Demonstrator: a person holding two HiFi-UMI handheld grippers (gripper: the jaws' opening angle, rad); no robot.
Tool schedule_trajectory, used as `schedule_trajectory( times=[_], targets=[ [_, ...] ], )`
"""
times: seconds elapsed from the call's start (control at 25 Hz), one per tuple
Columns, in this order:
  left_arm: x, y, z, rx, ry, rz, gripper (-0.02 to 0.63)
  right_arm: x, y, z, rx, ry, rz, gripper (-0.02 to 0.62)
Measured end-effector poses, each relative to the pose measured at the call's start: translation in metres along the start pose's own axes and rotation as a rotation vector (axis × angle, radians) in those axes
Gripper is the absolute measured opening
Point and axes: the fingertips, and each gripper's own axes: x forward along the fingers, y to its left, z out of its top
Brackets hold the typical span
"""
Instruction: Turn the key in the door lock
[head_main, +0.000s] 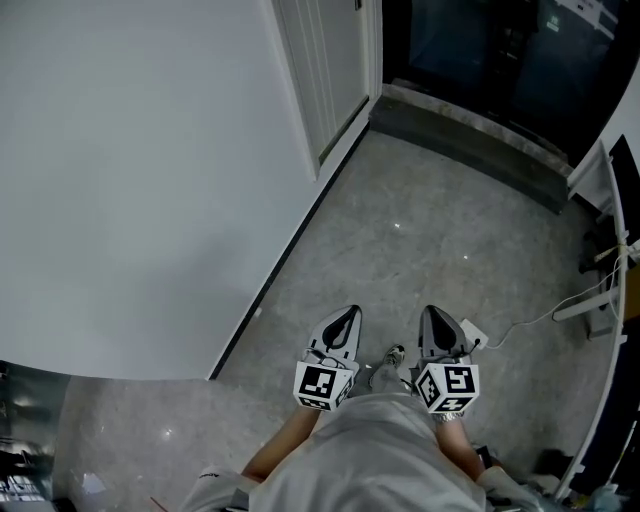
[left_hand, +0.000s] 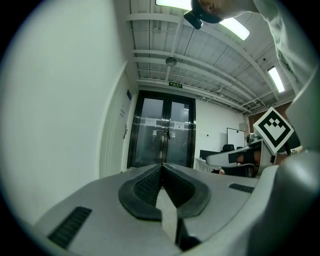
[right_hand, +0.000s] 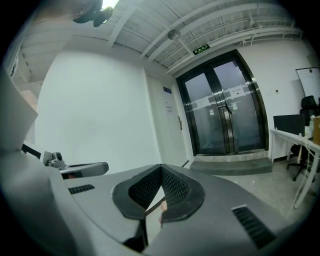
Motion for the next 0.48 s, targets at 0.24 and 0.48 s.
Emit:
schedule_trajectory(
  times=[0.24, 0.48],
  targets=[
    [0.068, 0.002, 0.009, 0.019, 0.013, 0.027, 0.009, 0.040, -0.056, 0.019, 0.018, 0.003, 0.006, -0.008],
    [0.135, -0.014, 0.016, 0.000, 0.014, 0.036, 0.009, 0.070, -0.113, 0.041, 0.040, -0.010, 0.016, -0.008]
  ],
)
